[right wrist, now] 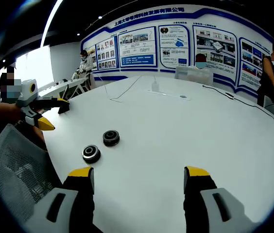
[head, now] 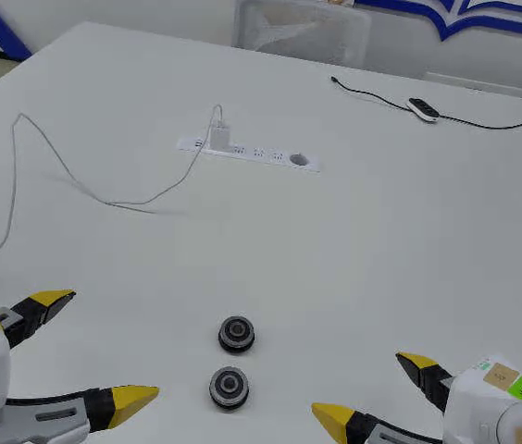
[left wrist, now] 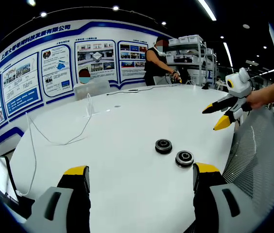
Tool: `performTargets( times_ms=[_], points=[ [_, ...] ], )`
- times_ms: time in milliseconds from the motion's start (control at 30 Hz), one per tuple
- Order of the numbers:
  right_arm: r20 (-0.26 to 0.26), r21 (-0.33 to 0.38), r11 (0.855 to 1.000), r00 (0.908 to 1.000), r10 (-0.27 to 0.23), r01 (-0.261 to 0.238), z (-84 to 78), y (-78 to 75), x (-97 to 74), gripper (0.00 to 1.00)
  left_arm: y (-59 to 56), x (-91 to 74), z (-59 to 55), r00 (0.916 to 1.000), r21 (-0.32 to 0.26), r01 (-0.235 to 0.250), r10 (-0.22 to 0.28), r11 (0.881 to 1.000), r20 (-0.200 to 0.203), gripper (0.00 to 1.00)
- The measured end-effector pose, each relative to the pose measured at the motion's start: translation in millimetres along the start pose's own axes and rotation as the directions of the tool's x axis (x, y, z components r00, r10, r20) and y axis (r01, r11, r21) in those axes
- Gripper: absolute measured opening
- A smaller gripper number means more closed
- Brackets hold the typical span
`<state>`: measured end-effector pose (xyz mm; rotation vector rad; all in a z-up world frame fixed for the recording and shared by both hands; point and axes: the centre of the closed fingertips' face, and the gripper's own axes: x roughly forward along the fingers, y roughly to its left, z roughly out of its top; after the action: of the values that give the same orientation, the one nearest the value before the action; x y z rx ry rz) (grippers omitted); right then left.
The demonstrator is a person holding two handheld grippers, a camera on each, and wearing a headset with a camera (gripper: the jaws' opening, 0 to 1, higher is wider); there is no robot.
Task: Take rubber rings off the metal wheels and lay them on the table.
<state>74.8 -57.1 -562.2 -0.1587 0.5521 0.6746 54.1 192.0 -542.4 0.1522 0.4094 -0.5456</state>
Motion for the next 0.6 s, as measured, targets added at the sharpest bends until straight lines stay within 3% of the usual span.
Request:
performTargets(
  times_ms=[367, 600],
  points=[
    [0.001, 0.008, 1.000, 1.0000, -0.008, 0.008, 0.6, -3.4, -0.3, 0.76, -3.4, 3.5, -1.7, 0.9999, 0.010, 0.010, -0.009, 1.000, -0.012, 0.89],
    [-0.010, 0.009, 1.000, 0.9999, -0.008, 0.008, -3.7, -0.4, 2.1, 0.74, -11.5, 9.9, -2.8, 0.9983, 0.045, 0.050, -0.049, 0.998, -0.033, 0.85]
  ],
)
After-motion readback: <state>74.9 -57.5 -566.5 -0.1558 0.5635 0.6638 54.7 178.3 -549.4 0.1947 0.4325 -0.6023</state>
